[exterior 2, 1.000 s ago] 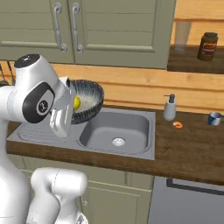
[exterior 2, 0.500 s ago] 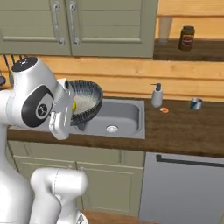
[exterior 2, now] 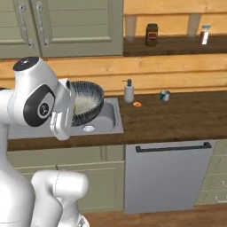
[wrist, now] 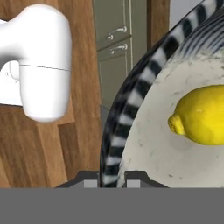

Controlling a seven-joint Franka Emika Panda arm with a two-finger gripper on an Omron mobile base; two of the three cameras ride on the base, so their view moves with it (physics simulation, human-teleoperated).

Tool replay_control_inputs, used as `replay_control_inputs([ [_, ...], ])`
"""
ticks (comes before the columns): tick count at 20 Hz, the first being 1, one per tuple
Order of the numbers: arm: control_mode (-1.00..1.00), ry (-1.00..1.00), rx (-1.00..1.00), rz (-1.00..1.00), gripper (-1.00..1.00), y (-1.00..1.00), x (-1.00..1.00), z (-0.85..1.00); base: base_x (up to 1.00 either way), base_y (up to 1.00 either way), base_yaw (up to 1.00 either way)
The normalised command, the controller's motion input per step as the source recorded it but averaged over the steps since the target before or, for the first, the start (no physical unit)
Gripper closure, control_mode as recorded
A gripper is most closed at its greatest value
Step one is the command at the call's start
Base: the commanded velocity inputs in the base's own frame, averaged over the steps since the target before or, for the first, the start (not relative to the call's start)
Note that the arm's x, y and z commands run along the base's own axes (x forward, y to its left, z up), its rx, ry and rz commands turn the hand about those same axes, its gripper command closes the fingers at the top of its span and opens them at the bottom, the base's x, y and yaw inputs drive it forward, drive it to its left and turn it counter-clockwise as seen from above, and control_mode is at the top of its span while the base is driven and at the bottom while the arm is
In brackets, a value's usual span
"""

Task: Pick the lemon from the sink and place it in the bowl. Then pick the bowl and place it in the microwave. Then close the microwave door and press the start button.

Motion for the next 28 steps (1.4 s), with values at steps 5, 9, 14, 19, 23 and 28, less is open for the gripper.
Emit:
replay_control_inputs([
  [5, 1.00, 0.00, 0.00, 0.00, 1.00, 0.00, 0.00, 0.00, -0.03, -0.28, -0.32],
  [9, 1.00, 0.00, 0.00, 0.00, 1.00, 0.00, 0.00, 0.00, -0.11, -0.32, -0.37],
  [14, 1.00, 0.00, 0.00, 0.00, 1.00, 0.00, 0.00, 0.00, -0.06, -0.28, -0.41],
  [19, 1.00, 0.00, 0.00, 0.00, 1.00, 0.00, 0.00, 0.00, -0.01, -0.39, -0.43],
  [23, 1.00, 0.00, 0.00, 0.00, 1.00, 0.00, 0.00, 0.00, 0.00, -0.41, -0.62],
  [28, 1.00, 0.00, 0.00, 0.00, 1.00, 0.00, 0.00, 0.00, 0.00, -0.11, -0.79],
])
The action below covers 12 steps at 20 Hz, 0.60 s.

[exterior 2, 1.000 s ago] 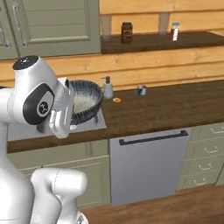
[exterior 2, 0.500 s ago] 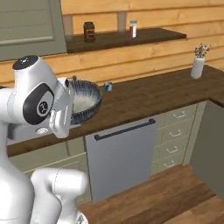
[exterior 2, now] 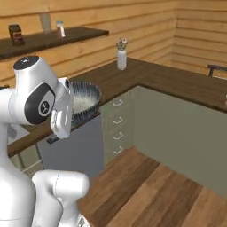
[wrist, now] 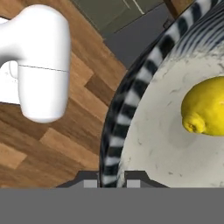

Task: Pick the lemon from the sink and place it in the bowl. Then pick the bowl and place it in the microwave. Then close the microwave door and press the start button.

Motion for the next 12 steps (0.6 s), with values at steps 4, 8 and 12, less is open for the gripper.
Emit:
replay_control_inputs([
  [4, 1.00, 0.00, 0.00, 0.00, 1.00, 0.00, 0.00, 0.00, 0.00, -0.24, -0.79],
  [8, 1.00, 0.00, 0.00, 0.00, 1.00, 0.00, 0.00, 0.00, 0.03, -0.27, -0.80],
  [12, 1.00, 0.00, 0.00, 0.00, 1.00, 0.00, 0.00, 0.00, 0.07, -0.32, -0.78],
])
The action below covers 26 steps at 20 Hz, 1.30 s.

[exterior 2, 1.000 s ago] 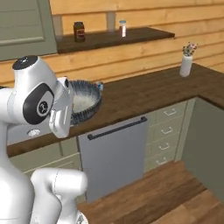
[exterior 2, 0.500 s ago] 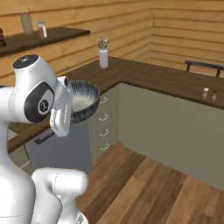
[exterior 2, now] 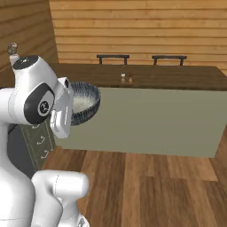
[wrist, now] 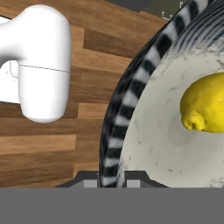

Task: Pick the lemon from the sink and place it in the bowl. Then pick the bowl and place it in the microwave. Then close the microwave door and press the start button.

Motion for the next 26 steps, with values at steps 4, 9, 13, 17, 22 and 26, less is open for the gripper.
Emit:
replay_control_inputs([
  [4, 1.00, 0.00, 0.00, 0.00, 1.00, 0.00, 0.00, 0.00, 0.14, -0.35, -0.73],
  [9, 1.00, 0.00, 0.00, 0.00, 1.00, 0.00, 0.00, 0.00, 0.21, -0.39, -0.68],
  [13, 1.00, 0.00, 0.00, 0.00, 1.00, 0.00, 0.00, 0.00, 0.39, -0.38, -0.61],
  [17, 1.00, 0.00, 0.00, 0.00, 1.00, 0.00, 0.00, 0.00, 0.49, -0.41, -0.55],
  [22, 1.00, 0.00, 0.00, 0.00, 1.00, 0.00, 0.00, 0.00, 0.52, -0.43, -0.53],
  [26, 1.00, 0.00, 0.00, 0.00, 1.00, 0.00, 0.00, 0.00, 0.58, -0.35, -0.51],
])
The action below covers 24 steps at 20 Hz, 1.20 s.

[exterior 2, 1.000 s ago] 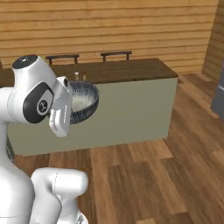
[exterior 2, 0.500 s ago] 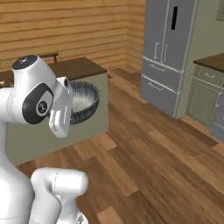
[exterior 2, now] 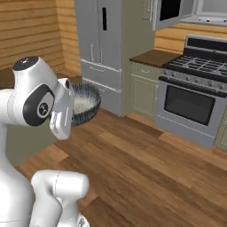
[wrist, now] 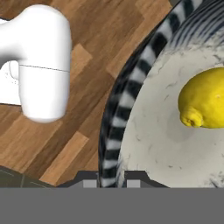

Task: Pick the lemon from the sink and place it in the bowl. Then pick the bowl and place it in the microwave. Then close the microwave door and press the start button.

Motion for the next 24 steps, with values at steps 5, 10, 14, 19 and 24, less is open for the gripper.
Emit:
replay_control_inputs([
  [5, 1.00, 0.00, 0.00, 0.00, 1.00, 0.00, 0.00, 0.00, 0.95, -0.01, -0.18],
  [10, 1.00, 0.00, 0.00, 0.00, 1.00, 0.00, 0.00, 0.00, 1.00, -0.04, -0.08],
  [14, 1.00, 0.00, 0.00, 0.00, 1.00, 0.00, 0.00, 0.00, 1.00, -0.12, -0.08],
  [19, 1.00, 0.00, 0.00, 0.00, 1.00, 0.00, 0.00, 0.00, 1.00, -0.23, -0.14],
  [24, 1.00, 0.00, 0.00, 0.00, 1.00, 0.00, 0.00, 0.00, 1.00, -0.19, -0.14],
])
